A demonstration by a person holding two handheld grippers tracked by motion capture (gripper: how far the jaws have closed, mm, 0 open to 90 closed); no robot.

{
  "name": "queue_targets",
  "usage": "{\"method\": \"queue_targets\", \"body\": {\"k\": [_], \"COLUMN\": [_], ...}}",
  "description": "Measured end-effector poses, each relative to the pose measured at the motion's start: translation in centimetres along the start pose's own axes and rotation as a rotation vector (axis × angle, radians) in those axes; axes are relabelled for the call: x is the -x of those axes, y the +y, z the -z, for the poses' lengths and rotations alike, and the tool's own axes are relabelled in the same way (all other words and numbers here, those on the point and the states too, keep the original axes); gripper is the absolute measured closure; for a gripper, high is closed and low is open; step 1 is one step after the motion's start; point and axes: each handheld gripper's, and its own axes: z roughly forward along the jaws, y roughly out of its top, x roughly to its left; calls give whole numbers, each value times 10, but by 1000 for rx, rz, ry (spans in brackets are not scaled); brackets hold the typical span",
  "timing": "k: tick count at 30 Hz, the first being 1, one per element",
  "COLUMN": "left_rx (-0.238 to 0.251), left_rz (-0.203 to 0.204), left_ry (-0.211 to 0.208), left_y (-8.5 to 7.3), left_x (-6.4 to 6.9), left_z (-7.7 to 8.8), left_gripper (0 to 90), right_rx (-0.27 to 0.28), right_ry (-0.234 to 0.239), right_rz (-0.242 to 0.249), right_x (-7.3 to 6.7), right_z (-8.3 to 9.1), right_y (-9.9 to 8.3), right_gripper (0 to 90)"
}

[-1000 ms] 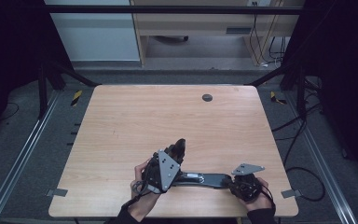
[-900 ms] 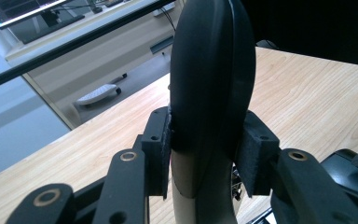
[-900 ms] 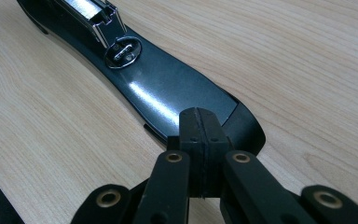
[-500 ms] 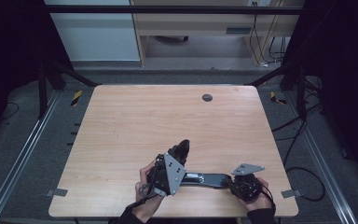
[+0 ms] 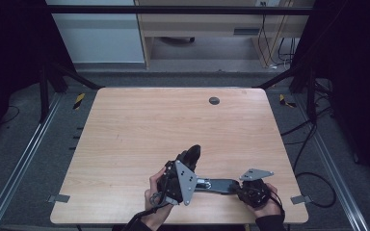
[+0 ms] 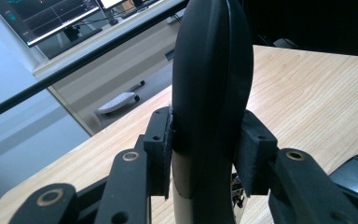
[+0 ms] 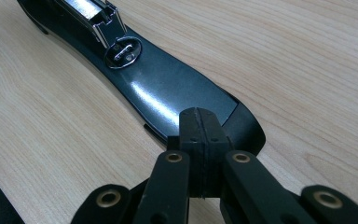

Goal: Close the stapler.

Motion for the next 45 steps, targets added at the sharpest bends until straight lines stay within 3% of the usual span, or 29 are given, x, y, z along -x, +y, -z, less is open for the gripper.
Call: {"method": "queue_targets", "body": {"k": [15, 24, 45], "left_rx": [-2, -8, -14], "left_rz": [-86, -179, -294], "left_ry": [33, 49, 82], "left_y": [2, 3, -2], "left_x": [20, 47, 74], "left_z": [-7, -18, -28], "left_gripper": [608, 598, 595], "right_rx": [1, 1, 4], "right_ry": [3, 7, 14], "right_rz": [-2, -2, -18], "right_x": [0, 0, 2], "right_z": [0, 0, 1], "right_y": [0, 0, -1], "right_gripper": [900, 900, 900]}}
